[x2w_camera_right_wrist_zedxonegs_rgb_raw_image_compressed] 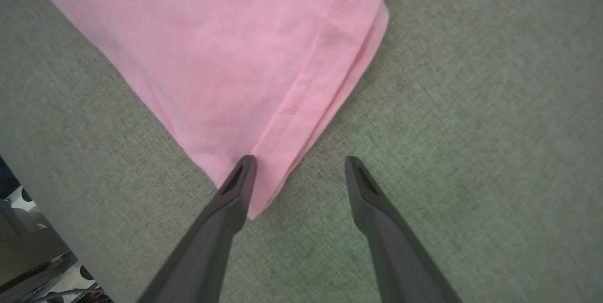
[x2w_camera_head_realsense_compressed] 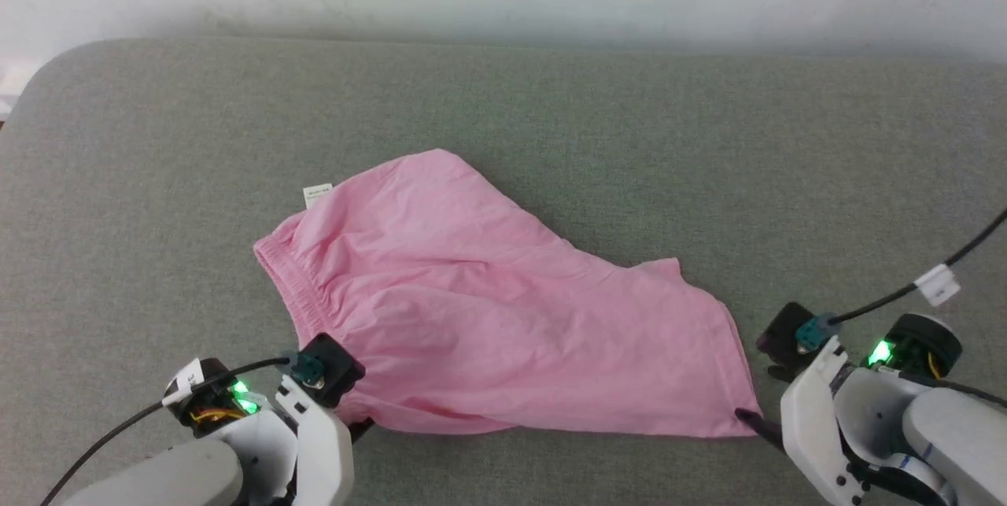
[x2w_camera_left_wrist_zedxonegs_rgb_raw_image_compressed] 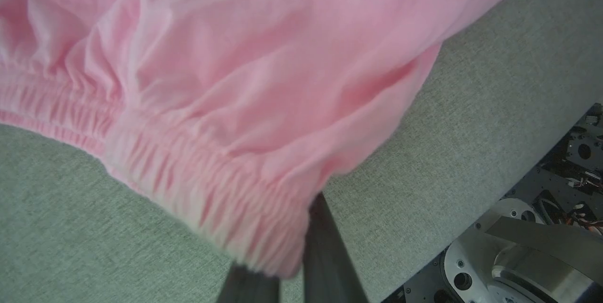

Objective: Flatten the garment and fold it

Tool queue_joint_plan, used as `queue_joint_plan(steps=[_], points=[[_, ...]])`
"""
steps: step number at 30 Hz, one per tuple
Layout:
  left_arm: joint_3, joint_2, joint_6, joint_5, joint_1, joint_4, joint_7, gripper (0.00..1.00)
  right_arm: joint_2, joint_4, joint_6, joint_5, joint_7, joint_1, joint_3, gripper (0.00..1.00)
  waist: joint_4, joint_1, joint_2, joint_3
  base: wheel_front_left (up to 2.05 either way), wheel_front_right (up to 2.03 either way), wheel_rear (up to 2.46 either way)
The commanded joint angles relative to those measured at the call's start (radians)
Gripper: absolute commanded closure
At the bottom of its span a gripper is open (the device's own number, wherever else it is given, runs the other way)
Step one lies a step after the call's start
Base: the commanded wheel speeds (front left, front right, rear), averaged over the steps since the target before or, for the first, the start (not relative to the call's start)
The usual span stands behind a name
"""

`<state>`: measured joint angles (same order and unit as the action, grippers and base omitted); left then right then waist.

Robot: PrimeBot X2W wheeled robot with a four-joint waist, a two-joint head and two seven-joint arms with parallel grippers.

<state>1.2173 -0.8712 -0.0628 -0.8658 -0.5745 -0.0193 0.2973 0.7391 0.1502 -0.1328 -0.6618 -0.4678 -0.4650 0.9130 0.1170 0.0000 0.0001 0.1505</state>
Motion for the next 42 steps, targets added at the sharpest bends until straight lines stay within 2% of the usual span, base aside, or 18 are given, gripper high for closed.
queue_joint_plan(steps=[1,5,8,9,10,11,16,21,24,28,33,38,42], points=[[-0.001,0.009,-0.004,0.003,0.014,0.006,-0.008,1.0,-0.012,0.019,0.002,-0.005,-0.003,-0.018,0.015,0.0,0.005,0.0,-0.0001,0.008,0.0,0.0,0.0],[-0.003,0.022,-0.001,0.005,0.009,0.023,-0.018,1.0,-0.075,0.107,0.002,-0.074,0.006,-0.025,0.084,0.0,0.009,0.0,-0.0001,0.023,0.0,0.0,0.0],[-0.004,0.026,0.001,0.006,0.008,0.036,-0.027,1.0,-0.098,0.135,0.002,-0.11,0.006,-0.027,0.159,0.0,0.01,0.0,-0.0001,0.026,0.0,0.0,0.0],[-0.004,0.026,0.001,0.006,0.009,0.041,-0.03,1.0,-0.099,0.138,0.002,-0.12,0.007,-0.03,0.179,0.58,0.01,0.0,-0.0001,0.027,0.0,0.0,0.0],[-0.004,0.026,0.0,0.006,0.011,0.044,-0.032,1.0,-0.098,0.141,0.002,-0.129,0.015,-0.036,0.195,0.95,0.008,0.0,-0.0001,0.026,0.0,0.0,0.0],[-0.004,0.026,-0.001,0.004,0.014,0.048,-0.036,1.0,-0.095,0.143,0.002,-0.137,0.029,-0.042,0.206,1.0,0.005,0.0,-0.0001,0.023,0.0,0.0,0.0],[-0.013,0.013,-0.009,-0.011,0.045,0.048,-0.08,1.0,-0.061,0.147,0.002,-0.131,0.168,-0.08,0.201,1.0,-0.013,0.0,-0.0001,-0.015,0.0,0.0,0.0],[-0.061,-0.02,-0.024,-0.006,0.044,-0.02,-0.178,1.0,-0.011,0.065,0.002,-0.148,0.352,-0.076,0.125,1.0,-0.028,0.0,-0.0001,-0.066,0.0,0.0,0.0],[-0.098,-0.046,-0.029,0.015,0.005,-0.064,-0.216,1.0,0.013,0.026,0.002,-0.157,0.438,-0.083,0.045,1.0,-0.04,0.0,-0.0001,-0.086,0.0,0.0,0.0],[-0.151,-0.062,-0.017,0.051,-0.087,-0.098,-0.243,1.0,0.0,-0.004,0.002,-0.183,0.514,-0.115,-0.078,1.0,-0.057,0.0,-0.0001,-0.097,0.0,0.0,0.0],[-0.221,0.0,0.041,0.055,-0.243,-0.064,-0.267,1.0,-0.022,0.015,0.002,-0.192,0.544,-0.197,-0.205,1.0,-0.069,0.0,-0.0001,-0.069,0.0,0.0,0.0],[-0.27,0.124,0.11,0.065,-0.436,0.059,-0.283,1.0,-0.064,0.065,0.002,-0.172,0.542,-0.348,-0.322,1.0,-0.097,0.0,-0.0001,0.009,0.0,0.0,0.0],[-0.284,0.196,0.15,0.104,-0.603,0.175,-0.281,1.0,-0.113,0.149,0.002,-0.113,0.538,-0.509,-0.414,1.0,-0.123,0.0,-0.0001,0.097,0.0,0.0,0.0]])
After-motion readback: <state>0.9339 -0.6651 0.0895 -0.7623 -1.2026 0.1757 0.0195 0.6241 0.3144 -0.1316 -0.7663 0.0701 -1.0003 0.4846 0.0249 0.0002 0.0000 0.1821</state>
